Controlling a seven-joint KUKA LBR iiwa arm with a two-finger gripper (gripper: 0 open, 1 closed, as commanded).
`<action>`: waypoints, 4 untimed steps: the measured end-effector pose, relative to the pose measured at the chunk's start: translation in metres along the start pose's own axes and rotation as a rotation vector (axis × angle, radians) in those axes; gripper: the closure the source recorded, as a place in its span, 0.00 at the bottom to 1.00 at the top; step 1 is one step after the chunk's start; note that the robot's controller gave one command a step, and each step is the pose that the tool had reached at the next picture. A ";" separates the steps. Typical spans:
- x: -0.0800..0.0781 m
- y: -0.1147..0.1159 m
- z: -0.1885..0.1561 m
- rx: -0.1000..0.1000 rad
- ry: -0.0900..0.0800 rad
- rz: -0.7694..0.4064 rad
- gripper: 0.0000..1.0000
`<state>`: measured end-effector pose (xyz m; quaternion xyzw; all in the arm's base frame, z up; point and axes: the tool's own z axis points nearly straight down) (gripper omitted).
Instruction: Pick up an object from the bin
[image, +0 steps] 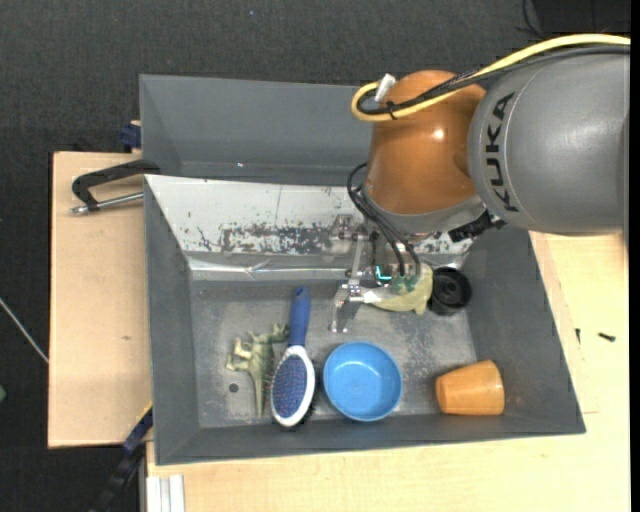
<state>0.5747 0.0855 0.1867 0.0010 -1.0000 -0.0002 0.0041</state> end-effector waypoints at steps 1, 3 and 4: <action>0.025 -0.012 0.093 0.001 0.000 -0.041 0.00; 0.075 -0.044 0.101 0.001 -0.035 -0.208 1.00; 0.046 -0.019 -0.023 0.000 -0.024 -0.209 1.00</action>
Offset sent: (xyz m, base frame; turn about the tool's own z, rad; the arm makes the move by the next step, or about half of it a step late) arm -0.0239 -0.0121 -0.0890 -0.0414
